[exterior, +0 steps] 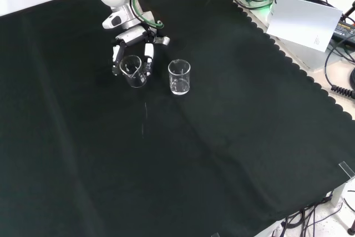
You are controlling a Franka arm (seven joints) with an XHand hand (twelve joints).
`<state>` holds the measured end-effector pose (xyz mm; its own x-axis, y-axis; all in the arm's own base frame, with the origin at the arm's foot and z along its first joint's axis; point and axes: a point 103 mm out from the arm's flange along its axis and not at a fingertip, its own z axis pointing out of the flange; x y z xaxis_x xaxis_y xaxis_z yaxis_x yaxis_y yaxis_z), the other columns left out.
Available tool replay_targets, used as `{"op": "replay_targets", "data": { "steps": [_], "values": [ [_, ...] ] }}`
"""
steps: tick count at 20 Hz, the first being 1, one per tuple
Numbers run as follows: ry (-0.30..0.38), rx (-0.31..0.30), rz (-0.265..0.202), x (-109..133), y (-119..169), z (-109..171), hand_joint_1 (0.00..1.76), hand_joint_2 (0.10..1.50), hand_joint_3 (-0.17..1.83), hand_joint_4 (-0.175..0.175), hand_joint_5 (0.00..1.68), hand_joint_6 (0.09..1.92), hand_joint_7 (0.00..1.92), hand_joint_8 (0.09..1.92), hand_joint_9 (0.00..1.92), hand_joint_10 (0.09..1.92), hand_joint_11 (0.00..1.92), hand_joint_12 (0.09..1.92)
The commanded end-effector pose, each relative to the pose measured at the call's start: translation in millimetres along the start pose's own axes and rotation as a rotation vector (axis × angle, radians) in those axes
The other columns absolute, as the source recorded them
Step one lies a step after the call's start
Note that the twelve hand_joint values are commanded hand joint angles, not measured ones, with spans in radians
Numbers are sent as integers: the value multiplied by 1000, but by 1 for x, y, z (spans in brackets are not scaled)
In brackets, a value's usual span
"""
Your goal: Place the beaker back on the table.
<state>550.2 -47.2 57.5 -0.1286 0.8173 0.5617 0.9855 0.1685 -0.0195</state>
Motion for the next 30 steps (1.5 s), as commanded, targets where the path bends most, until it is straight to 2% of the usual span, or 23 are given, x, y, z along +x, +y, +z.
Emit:
{"op": "replay_targets", "data": {
  "steps": [1,3,5,8,10,14,20,30],
  "values": [
    [-1,93,-1,-6,-10,-3,1042,977,-174,8,662,840,808,87,942,87,514,1170],
    [-6,124,-1,-7,-13,-5,998,939,-175,-13,446,723,653,87,811,87,330,1273],
    [-16,160,5,-8,-14,-6,961,918,-175,-25,332,498,514,87,692,87,202,1322],
    [-24,166,13,-7,-17,-10,900,897,-175,-33,270,209,375,87,562,87,74,1375],
    [-23,154,11,-6,-19,-15,877,889,-175,-36,254,130,334,87,519,87,32,1386],
    [-37,116,-7,2,-21,-32,830,869,-175,-39,240,87,292,87,476,87,1,1402],
    [-89,80,-25,28,-30,-80,775,850,-175,-38,208,87,259,87,446,87,0,1394],
    [-167,44,-14,89,-80,-150,778,883,-173,-38,309,87,389,87,564,87,61,1458]
  ]
}}
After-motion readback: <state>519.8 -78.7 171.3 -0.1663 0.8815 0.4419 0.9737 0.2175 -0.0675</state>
